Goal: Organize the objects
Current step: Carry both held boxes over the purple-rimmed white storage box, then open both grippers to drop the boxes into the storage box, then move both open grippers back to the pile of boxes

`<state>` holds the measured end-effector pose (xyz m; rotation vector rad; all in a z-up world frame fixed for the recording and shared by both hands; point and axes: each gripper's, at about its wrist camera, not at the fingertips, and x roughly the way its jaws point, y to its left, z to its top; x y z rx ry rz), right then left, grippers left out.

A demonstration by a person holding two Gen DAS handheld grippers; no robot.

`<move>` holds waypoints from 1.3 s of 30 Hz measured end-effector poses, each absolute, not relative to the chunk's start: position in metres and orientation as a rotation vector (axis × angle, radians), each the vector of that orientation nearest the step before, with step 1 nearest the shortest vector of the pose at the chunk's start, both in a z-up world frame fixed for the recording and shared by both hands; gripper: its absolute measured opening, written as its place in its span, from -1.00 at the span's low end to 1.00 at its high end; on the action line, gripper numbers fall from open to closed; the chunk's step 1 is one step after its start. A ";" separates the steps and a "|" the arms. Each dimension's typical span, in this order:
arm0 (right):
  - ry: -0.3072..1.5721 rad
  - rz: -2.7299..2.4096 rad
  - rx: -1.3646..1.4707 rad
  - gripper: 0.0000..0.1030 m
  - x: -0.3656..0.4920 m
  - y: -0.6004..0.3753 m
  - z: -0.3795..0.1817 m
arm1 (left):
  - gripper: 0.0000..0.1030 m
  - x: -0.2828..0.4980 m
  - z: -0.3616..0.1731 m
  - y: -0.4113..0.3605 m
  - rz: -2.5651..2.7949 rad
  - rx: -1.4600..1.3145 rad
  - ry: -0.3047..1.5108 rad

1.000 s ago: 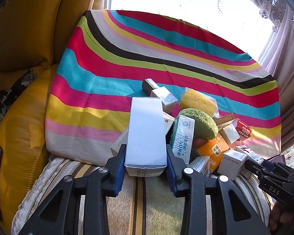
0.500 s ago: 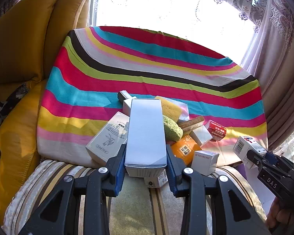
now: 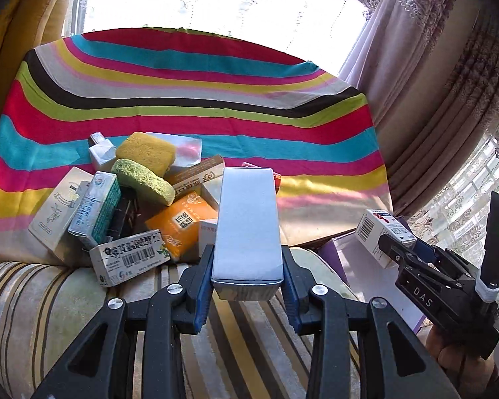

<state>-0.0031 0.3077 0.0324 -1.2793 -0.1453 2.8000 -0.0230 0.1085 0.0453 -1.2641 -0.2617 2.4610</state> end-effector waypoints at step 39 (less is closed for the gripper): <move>0.039 2.673 -1.203 0.49 0.040 0.393 0.042 | 0.03 -0.004 0.043 0.209 2.145 -1.223 -0.223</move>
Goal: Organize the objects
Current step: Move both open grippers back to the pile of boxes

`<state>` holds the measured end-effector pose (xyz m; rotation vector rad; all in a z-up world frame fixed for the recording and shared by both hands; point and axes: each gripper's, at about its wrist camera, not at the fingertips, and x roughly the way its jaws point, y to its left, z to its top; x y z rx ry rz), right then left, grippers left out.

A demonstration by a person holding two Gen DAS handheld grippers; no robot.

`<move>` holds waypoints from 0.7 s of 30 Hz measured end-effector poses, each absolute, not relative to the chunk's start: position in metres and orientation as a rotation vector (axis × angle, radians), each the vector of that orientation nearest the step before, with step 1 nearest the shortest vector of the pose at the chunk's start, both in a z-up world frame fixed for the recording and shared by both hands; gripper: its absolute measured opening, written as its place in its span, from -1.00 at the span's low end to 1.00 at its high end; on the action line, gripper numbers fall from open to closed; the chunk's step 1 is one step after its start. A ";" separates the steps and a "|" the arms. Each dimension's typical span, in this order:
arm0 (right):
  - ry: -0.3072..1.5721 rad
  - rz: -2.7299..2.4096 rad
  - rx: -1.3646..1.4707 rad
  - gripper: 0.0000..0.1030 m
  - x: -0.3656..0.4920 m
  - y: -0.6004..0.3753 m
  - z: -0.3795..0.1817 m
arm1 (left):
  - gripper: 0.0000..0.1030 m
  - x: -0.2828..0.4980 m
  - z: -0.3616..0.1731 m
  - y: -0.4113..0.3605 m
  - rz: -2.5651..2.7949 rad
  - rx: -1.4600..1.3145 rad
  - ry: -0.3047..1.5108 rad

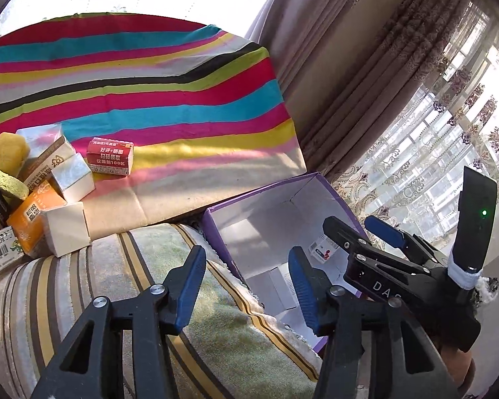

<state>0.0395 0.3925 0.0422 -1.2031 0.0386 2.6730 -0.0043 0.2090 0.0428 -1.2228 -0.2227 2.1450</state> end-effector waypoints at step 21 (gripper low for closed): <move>0.018 2.882 -1.396 0.50 0.025 0.312 0.043 | 0.10 -0.002 0.035 0.056 2.383 -1.277 -0.523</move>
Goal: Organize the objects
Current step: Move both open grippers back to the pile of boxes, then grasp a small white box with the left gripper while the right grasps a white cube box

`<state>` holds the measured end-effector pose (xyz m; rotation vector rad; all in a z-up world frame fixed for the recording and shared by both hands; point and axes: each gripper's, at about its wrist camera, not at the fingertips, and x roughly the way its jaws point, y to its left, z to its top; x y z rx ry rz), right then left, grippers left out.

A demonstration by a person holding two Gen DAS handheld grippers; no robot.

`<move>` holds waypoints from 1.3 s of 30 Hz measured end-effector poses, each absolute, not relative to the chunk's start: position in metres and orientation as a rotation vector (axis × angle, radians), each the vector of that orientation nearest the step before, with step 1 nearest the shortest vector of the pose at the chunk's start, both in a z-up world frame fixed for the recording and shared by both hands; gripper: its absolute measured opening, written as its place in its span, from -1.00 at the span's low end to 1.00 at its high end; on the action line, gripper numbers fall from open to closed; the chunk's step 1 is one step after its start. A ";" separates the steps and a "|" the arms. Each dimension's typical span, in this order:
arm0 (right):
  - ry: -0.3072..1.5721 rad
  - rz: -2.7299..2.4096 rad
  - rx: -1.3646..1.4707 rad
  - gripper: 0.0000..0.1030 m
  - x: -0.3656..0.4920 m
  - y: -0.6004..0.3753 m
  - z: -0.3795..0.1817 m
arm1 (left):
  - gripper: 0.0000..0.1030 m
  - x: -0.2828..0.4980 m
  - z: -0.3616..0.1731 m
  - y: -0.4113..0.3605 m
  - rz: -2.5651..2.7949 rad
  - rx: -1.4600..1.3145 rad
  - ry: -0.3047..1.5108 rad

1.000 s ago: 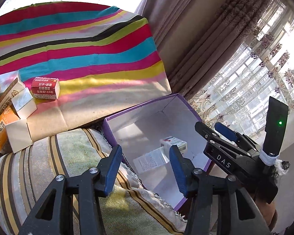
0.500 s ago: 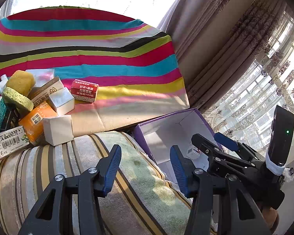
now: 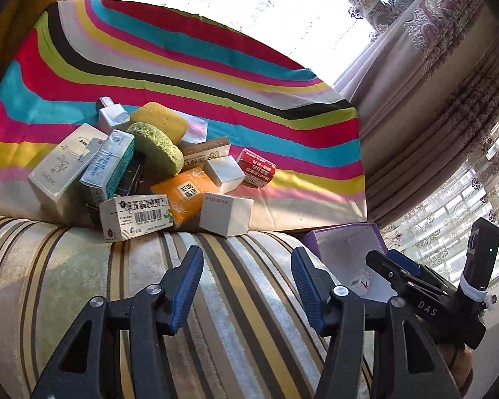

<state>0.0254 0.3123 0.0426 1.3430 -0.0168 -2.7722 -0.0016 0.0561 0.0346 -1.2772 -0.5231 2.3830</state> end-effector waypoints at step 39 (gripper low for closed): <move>0.174 -2.330 1.511 0.51 -0.073 0.178 -0.019 | 0.24 -0.071 -0.023 -0.005 2.354 -1.580 -0.647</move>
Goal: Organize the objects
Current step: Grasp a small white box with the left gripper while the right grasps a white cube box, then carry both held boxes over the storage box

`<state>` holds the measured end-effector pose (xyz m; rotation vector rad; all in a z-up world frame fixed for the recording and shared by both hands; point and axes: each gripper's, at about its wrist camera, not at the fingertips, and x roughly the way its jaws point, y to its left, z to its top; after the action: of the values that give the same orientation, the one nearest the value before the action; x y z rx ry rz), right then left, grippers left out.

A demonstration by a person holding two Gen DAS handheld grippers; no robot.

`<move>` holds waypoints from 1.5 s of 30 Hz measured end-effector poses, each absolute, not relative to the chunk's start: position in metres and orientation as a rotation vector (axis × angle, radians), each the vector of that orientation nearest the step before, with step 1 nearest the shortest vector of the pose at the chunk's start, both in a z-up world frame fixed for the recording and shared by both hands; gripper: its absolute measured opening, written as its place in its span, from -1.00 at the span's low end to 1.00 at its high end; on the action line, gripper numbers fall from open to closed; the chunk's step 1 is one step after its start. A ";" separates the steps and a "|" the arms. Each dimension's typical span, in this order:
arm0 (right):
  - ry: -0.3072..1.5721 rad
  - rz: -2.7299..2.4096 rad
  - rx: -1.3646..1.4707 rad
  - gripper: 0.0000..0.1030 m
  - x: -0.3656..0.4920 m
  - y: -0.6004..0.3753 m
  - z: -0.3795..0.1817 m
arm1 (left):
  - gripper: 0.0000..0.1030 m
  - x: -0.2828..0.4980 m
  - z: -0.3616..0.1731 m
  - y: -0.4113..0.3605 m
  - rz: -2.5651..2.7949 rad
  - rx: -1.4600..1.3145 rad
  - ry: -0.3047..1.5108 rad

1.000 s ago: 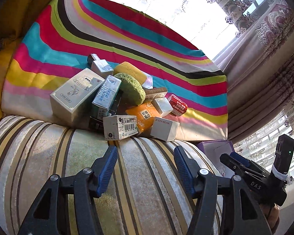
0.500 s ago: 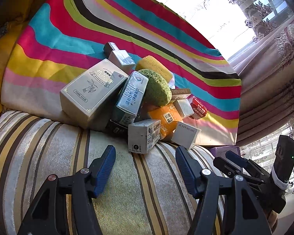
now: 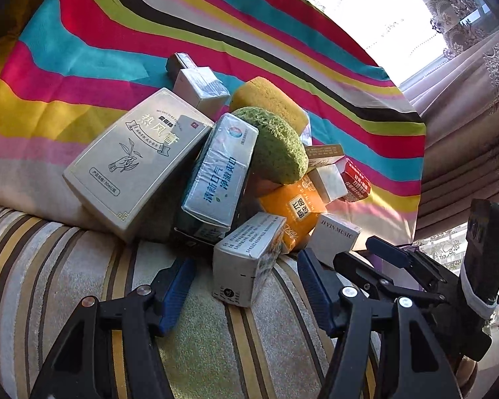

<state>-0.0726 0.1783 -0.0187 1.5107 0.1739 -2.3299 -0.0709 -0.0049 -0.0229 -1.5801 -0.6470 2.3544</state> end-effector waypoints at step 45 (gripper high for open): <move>0.077 -2.568 1.364 -0.07 -0.019 0.246 0.016 | -0.50 -0.027 0.012 0.078 2.299 -1.396 -0.470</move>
<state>-0.0192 0.2464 0.0158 1.3640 0.0770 -2.5677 -0.0266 0.0779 0.0119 -1.3956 -0.4705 2.2992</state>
